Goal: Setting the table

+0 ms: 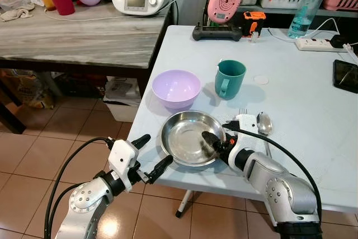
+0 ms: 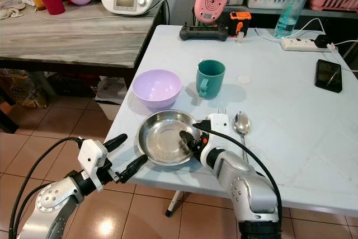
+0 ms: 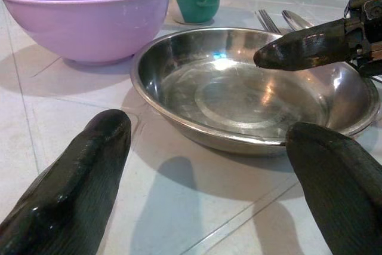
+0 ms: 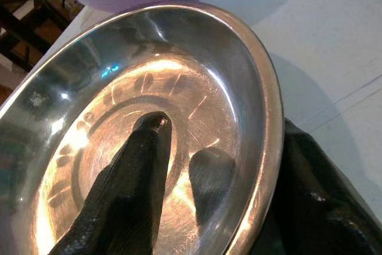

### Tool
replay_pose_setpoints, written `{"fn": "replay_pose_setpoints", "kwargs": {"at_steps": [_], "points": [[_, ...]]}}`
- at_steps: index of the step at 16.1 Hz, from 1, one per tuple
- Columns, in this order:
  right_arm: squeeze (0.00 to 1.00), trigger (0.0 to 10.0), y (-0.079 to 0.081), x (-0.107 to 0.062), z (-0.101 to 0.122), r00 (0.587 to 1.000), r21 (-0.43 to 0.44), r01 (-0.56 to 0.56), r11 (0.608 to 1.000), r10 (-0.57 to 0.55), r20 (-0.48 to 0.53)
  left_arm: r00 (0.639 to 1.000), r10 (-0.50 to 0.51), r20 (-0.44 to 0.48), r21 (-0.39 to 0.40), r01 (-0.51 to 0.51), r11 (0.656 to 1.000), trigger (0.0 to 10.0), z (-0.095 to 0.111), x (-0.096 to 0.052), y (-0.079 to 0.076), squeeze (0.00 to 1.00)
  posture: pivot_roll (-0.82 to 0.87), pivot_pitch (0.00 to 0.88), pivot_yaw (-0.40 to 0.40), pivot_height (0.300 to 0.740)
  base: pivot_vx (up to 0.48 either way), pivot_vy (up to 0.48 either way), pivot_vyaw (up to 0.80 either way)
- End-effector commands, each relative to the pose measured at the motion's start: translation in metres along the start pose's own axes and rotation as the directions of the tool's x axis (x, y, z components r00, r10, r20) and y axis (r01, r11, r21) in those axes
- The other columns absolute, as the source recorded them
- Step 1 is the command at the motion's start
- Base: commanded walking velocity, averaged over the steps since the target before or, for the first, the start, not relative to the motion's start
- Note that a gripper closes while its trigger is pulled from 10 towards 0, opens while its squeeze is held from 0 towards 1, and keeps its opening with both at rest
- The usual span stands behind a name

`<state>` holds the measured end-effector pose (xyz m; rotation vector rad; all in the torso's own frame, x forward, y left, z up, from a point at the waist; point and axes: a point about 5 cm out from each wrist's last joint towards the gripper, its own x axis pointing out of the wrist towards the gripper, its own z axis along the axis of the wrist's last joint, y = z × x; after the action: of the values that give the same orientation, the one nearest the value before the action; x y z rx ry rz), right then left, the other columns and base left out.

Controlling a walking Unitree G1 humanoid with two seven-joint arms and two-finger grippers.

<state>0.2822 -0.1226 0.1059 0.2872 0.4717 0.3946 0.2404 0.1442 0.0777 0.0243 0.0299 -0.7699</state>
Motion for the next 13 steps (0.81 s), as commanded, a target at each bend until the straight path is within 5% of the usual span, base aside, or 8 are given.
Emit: {"fn": "replay_pose_setpoints", "kwargs": {"at_steps": [1,2,3,8,13], "points": [[0.00,10.0,-0.004,-0.001,-0.011,0.998,0.011,0.022,1.000,-0.022,-0.065,1.000,0.010,-0.015,-0.001,-0.010,1.000,10.0,-0.002,-0.002,0.001,0.00,-0.21,0.075,0.033,0.740,0.000,0.000,0.00],[0.00,3.8,-0.006,-0.003,-0.011,0.997,0.018,0.019,1.000,-0.018,-0.076,1.000,0.007,-0.015,-0.004,-0.007,1.000,10.0,-0.002,-0.002,0.000,0.00,-0.21,0.078,0.034,0.740,0.000,0.000,0.00],[0.00,0.0,-0.008,-0.003,-0.012,0.996,0.024,0.015,1.000,-0.013,-0.084,1.000,0.005,-0.015,-0.006,-0.005,1.000,10.0,-0.003,-0.002,0.000,0.00,-0.21,0.079,0.034,0.740,0.000,0.000,0.00],[0.00,0.0,-0.017,-0.005,-0.008,0.990,0.046,-0.016,0.999,0.022,-0.137,1.000,0.001,-0.017,-0.006,-0.001,1.000,10.0,-0.002,-0.002,0.001,0.00,-0.21,0.085,0.032,0.740,0.000,0.000,0.00],[0.00,0.0,-0.035,-0.011,-0.004,0.978,-0.115,-0.009,0.993,-0.015,-0.207,1.000,-0.001,-0.022,-0.008,0.001,1.000,10.0,-0.003,-0.002,-0.001,0.00,-0.21,0.087,0.031,0.740,0.000,0.000,0.00]]}}
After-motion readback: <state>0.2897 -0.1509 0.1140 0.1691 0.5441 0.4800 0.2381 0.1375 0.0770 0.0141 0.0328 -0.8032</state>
